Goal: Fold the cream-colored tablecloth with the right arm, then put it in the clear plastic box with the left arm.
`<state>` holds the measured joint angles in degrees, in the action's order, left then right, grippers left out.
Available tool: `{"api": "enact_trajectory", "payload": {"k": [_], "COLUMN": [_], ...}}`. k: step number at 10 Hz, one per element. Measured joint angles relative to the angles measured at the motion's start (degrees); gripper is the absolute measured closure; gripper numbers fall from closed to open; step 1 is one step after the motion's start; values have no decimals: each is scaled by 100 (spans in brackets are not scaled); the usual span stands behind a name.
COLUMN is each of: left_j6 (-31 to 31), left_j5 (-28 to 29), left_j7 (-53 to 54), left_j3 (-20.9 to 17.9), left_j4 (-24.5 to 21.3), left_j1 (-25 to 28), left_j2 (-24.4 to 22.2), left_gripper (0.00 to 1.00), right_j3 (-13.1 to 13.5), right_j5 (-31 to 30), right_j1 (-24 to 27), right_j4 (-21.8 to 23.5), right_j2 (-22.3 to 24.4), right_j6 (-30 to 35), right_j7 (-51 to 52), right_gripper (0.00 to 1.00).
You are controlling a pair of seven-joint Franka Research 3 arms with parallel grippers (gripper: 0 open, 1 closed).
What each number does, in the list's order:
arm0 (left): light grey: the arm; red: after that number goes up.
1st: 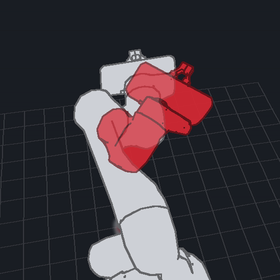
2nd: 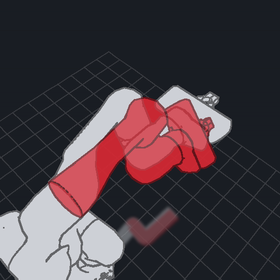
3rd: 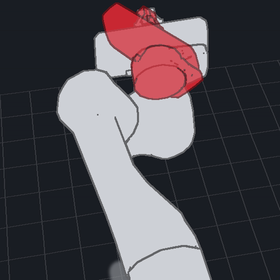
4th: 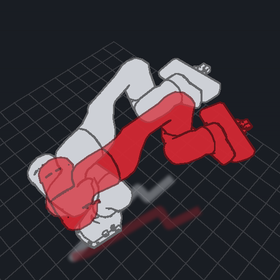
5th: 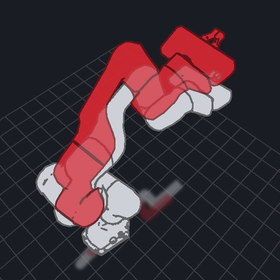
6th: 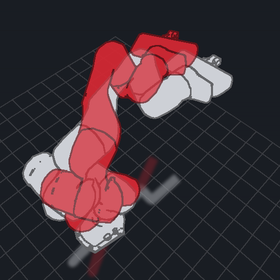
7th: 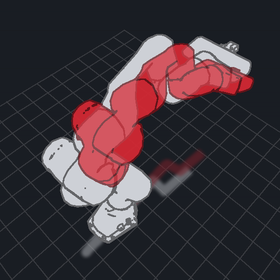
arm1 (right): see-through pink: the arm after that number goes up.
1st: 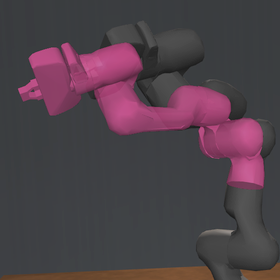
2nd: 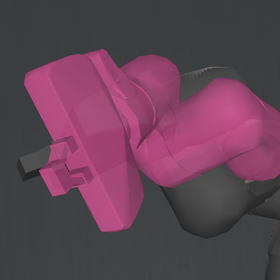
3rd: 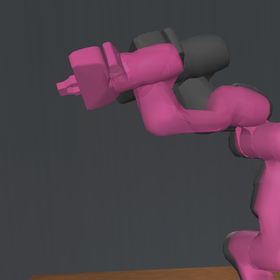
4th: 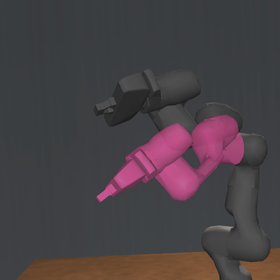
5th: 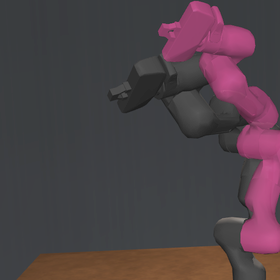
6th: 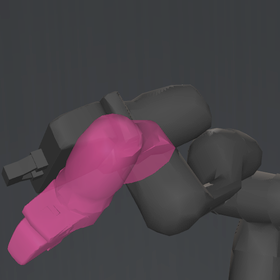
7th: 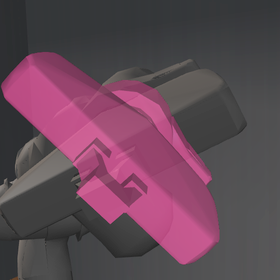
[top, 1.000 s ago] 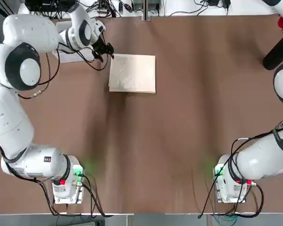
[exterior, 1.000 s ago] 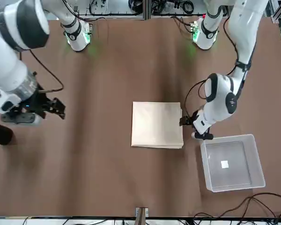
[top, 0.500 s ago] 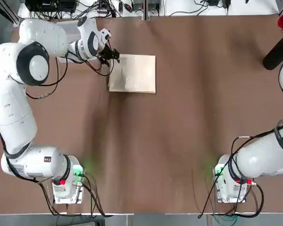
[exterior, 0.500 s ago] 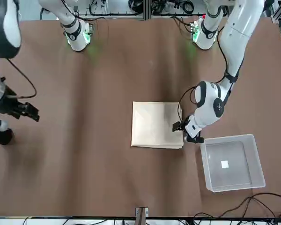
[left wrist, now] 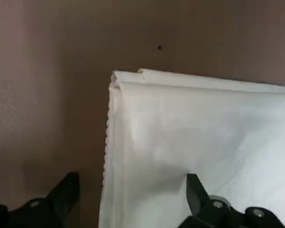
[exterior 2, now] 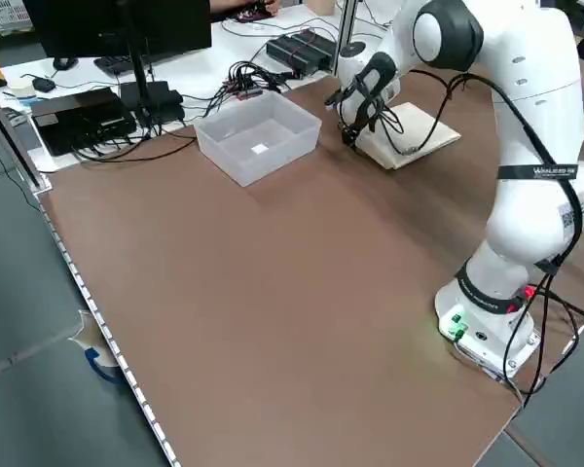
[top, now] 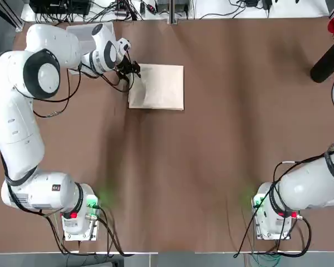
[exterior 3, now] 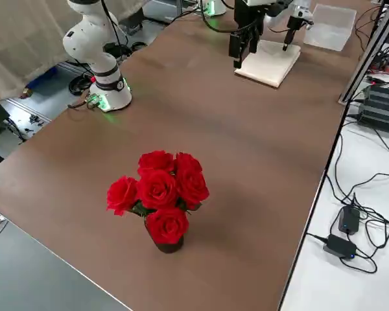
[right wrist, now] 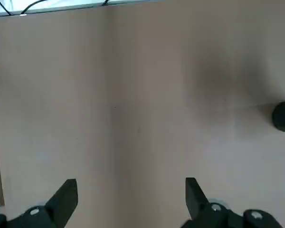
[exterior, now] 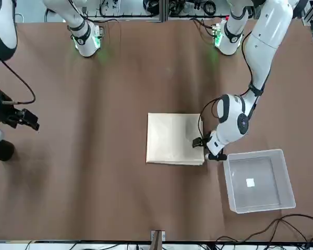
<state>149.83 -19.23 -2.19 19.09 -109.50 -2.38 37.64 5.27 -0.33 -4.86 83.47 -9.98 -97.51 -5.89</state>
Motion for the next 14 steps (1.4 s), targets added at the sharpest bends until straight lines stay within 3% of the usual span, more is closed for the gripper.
{"api": "enact_trajectory", "payload": {"k": [2,7,8,10,12,13,14], "left_j6": [0,-1,-1,-1,-26,-121,-317], "left_j5": [-2,-16,-16,-16,-16,-29,-30], "left_j7": [-6,-140,-141,-142,-144,-197,-275], "left_j3": [3,93,91,89,91,96,94], "left_j4": [9,10,15,45,51,63,88], "left_j1": [-26,-73,-63,-27,-25,-25,-15], "left_j2": [1,20,19,18,17,7,-28], "left_gripper": [0,2,14,47,78,91,93], "right_j3": [103,12,-84,-348,-388,-392,-387], "right_j5": [-5,-5,-5,-5,-5,-5,-6], "right_j1": [111,326,447,659,664,664,664], "right_j4": [0,4,4,4,4,4,4], "right_j2": [36,35,36,36,36,36,36], "right_j6": [5,95,112,122,127,127,127], "right_j7": [39,77,78,78,78,78,78], "right_gripper": [0,0,0,0,0,0,0]}}
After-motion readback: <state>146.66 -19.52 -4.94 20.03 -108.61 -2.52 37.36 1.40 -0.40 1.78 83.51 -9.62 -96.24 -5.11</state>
